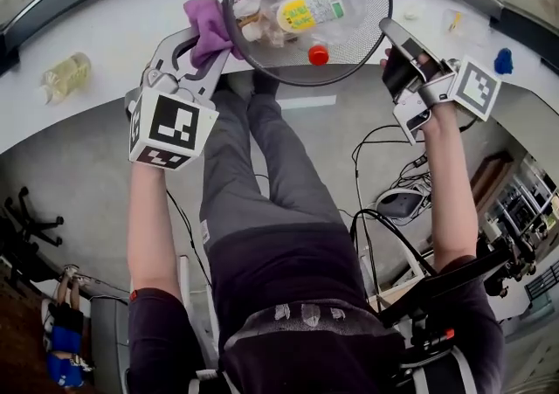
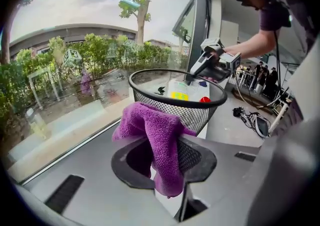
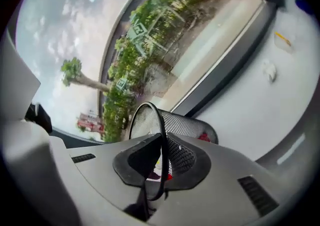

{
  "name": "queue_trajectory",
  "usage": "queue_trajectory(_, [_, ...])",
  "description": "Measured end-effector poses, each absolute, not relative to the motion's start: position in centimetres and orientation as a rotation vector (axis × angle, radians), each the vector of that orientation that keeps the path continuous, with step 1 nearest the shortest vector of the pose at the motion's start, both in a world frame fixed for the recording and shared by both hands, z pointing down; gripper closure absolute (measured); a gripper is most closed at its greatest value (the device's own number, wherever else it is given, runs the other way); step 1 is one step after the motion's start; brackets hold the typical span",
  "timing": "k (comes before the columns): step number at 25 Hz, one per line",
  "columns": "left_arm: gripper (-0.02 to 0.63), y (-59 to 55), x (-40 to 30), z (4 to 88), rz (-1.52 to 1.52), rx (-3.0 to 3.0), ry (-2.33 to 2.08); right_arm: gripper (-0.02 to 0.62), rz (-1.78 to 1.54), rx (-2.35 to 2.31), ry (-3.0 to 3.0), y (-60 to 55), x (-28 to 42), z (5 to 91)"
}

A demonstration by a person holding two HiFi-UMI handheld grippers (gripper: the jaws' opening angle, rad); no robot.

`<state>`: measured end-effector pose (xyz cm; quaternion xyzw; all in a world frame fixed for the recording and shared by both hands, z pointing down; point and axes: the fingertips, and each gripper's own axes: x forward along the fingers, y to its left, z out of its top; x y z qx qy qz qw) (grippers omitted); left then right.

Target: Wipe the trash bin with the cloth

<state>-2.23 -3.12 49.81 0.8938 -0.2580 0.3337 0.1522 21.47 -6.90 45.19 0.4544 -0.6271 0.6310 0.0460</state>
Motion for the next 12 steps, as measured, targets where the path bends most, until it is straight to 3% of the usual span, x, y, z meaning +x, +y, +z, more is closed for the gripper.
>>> queue_trajectory(4, [0.518,-2.0,-2.3,49.6,0.984,2.541,-0.734,0.561,2.151,1.452,-1.867,-4.3,20.8,45.3])
queue_trajectory(12, [0.518,5.0,1.8,50.8,0.983,2.517,-0.524,0.561,2.239,1.537,-1.8,-1.7,19.8,45.7])
